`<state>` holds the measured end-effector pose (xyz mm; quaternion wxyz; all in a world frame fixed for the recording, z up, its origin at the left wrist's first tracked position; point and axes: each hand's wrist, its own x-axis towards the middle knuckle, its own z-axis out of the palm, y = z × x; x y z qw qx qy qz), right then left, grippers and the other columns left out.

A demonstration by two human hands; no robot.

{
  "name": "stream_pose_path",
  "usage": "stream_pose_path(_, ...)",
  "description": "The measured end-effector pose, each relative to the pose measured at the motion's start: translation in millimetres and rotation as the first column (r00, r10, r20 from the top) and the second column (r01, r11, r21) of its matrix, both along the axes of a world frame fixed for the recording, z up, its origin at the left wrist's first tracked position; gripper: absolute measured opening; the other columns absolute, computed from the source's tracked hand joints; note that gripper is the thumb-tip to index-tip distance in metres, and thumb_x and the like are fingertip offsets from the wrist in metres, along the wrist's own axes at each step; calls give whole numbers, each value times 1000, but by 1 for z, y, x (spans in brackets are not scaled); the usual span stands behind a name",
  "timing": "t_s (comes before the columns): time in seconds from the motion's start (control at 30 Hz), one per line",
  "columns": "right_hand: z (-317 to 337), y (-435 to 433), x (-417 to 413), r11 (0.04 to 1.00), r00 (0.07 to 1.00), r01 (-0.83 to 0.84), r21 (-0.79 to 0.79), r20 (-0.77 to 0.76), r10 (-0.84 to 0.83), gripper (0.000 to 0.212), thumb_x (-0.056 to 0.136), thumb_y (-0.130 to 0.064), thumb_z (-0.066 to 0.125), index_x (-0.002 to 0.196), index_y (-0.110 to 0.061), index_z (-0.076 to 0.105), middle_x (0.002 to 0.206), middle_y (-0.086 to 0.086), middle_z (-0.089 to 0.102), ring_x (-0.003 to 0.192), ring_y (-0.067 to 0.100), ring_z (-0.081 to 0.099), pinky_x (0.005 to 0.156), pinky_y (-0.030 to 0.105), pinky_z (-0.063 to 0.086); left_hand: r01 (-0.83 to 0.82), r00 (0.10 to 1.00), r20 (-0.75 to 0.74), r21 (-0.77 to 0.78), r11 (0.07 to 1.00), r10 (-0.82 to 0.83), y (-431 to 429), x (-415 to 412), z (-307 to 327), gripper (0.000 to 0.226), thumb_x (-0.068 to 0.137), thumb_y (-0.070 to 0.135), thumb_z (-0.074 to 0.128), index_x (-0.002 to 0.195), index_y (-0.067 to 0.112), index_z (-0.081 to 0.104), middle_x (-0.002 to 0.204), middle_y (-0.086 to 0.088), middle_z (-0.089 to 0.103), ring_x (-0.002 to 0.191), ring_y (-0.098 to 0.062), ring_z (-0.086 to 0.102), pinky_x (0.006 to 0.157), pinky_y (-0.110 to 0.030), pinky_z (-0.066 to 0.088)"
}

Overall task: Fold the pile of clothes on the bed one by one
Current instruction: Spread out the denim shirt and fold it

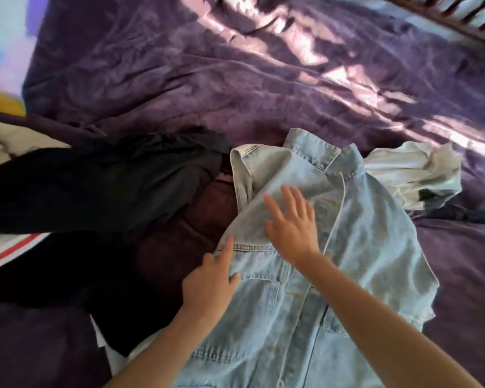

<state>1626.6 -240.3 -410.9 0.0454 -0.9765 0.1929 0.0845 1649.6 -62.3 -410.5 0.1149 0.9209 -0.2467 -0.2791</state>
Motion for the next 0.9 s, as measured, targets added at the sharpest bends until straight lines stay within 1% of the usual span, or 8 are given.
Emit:
stream_pose_path(0.07, 4, 18, 3, 985, 978, -163, 62, -120, 169, 51, 83, -36, 39, 125, -18, 59, 127, 17, 58, 116, 36, 56, 89, 46, 49, 110, 975, 202, -91, 990, -89, 13, -22, 3, 57, 68, 22, 67, 125, 22, 60, 63, -5, 56, 31, -18, 49, 29, -23, 37)
stream_pose_path(0.13, 2, 23, 4, 964, 921, -206, 167, -299, 249, 55, 89, -42, 30, 140, -26, 42, 142, 11, 42, 129, 31, 42, 102, 44, 38, 222, 931, 324, -129, 966, -170, 25, -53, 2, 62, 53, 19, 63, 115, 20, 60, 53, -6, 57, 26, -17, 43, 27, -20, 32)
stream_pose_path(0.23, 2, 21, 7, 990, 801, -76, 122, -583, 133, 50, 97, -34, 37, 145, -37, 21, 153, 7, 15, 138, 37, 17, 109, 50, 21, 286, 930, 302, -241, 928, -208, 39, -89, -5, 85, 30, 20, 83, 109, 20, 51, 62, -2, 62, 52, -21, 53, 36, -24, 41)
stream_pose_path(0.33, 16, 30, 24, 1000, 831, 3, -8, -556, -7, 39, 97, -25, 39, 136, -25, 39, 141, 14, 36, 128, 38, 32, 101, 48, 31, 200, 919, 389, -312, 929, -67, 59, -88, -13, 50, 62, 33, 64, 110, 23, 52, 92, -2, 57, 84, -23, 46, 65, -36, 46)
stream_pose_path(0.43, 21, 46, 52, 997, 954, -55, -51, -299, 37, 33, 97, -24, 39, 124, -11, 52, 130, 12, 46, 123, 33, 38, 96, 42, 35, -118, 952, 264, -157, 981, 157, 89, -67, -16, 58, 71, 47, 44, 120, 18, 50, 111, -14, 61, 107, -33, 50, 77, -52, 49)
stream_pose_path(0.53, 15, 54, 80, 986, 954, -163, -20, -260, 153, 32, 94, -19, 43, 125, -11, 49, 134, 9, 43, 125, 30, 36, 96, 41, 35, -111, 988, 116, 67, 992, 102, 124, -55, -28, 77, 62, 65, 39, 119, 15, 52, 98, -5, 70, 103, -28, 58, 66, -55, 52)
stream_pose_path(0.73, -2, 45, 105, 768, 642, -640, -26, -566, 516, 38, 95, -19, 42, 133, -19, 44, 135, 2, 47, 130, 27, 33, 101, 37, 33, 83, 996, -46, 79, 993, -79, 142, -36, -26, 47, 33, 27, 91, 75, 23, 69, 54, 7, 59, 65, -16, 59, 54, -33, 45)
stream_pose_path(0.9, 12, 37, 109, 751, 586, -660, -11, -633, 506, 35, 94, -10, 41, 126, -15, 53, 128, 5, 52, 122, 26, 47, 91, 36, 43, -169, 901, -400, 26, 985, 165, 152, -31, -20, 6, 89, 17, 44, 86, 20, 48, 68, 8, 43, 70, -12, 48, 63, -26, 32)
